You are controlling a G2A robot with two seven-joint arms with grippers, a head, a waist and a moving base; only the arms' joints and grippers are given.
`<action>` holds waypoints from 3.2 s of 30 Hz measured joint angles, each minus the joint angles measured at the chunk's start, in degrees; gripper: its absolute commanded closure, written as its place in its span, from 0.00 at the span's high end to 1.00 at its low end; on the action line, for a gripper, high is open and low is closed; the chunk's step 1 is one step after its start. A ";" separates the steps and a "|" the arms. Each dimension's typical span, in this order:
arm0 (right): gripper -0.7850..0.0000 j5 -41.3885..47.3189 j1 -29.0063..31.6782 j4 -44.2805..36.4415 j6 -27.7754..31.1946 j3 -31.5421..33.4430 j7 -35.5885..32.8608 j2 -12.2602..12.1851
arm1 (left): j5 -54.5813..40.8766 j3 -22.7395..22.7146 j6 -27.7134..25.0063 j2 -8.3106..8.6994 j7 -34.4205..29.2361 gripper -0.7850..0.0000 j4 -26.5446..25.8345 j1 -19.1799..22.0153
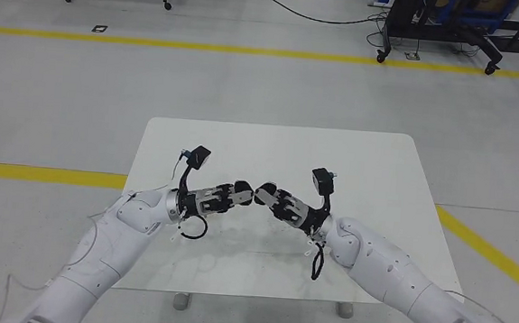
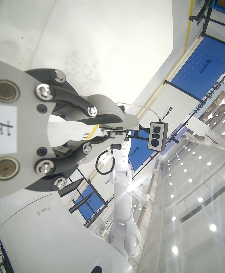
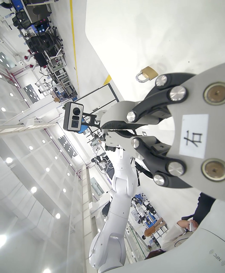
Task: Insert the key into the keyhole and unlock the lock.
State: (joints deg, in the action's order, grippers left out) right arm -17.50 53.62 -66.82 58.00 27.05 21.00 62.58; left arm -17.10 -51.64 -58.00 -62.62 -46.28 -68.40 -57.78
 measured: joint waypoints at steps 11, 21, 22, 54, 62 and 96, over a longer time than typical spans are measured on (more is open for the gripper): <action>1.00 0.45 -0.72 0.80 0.00 -1.67 1.13 -0.08 | 0.87 0.01 0.00 -0.36 0.64 0.00 1.07 0.24; 1.00 0.64 -0.75 1.00 0.00 -1.73 1.16 -0.14 | -0.47 -1.53 0.00 -0.12 1.20 0.00 3.13 0.73; 1.00 0.64 -0.75 1.00 0.00 -1.73 1.16 -0.14 | -0.47 -1.52 0.00 -0.12 1.20 0.00 3.11 0.72; 0.54 7.43 6.23 -12.97 -4.93 12.94 -40.44 -10.80 | 12.66 2.46 2.78 2.18 -2.79 0.00 -5.01 1.08; 0.45 9.19 5.80 -13.39 -6.69 13.13 -42.77 -10.07 | 12.60 3.90 2.09 2.52 -2.09 0.00 -4.50 1.95; 0.00 9.68 4.96 -9.82 -6.00 14.16 -46.35 -7.06 | 16.85 4.61 1.63 2.94 1.02 1.00 -4.62 2.63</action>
State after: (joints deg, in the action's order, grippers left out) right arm -7.81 58.58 -76.65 52.00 41.21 -25.36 55.52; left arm -0.25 -47.03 -56.37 -59.68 -45.26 -73.02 -55.15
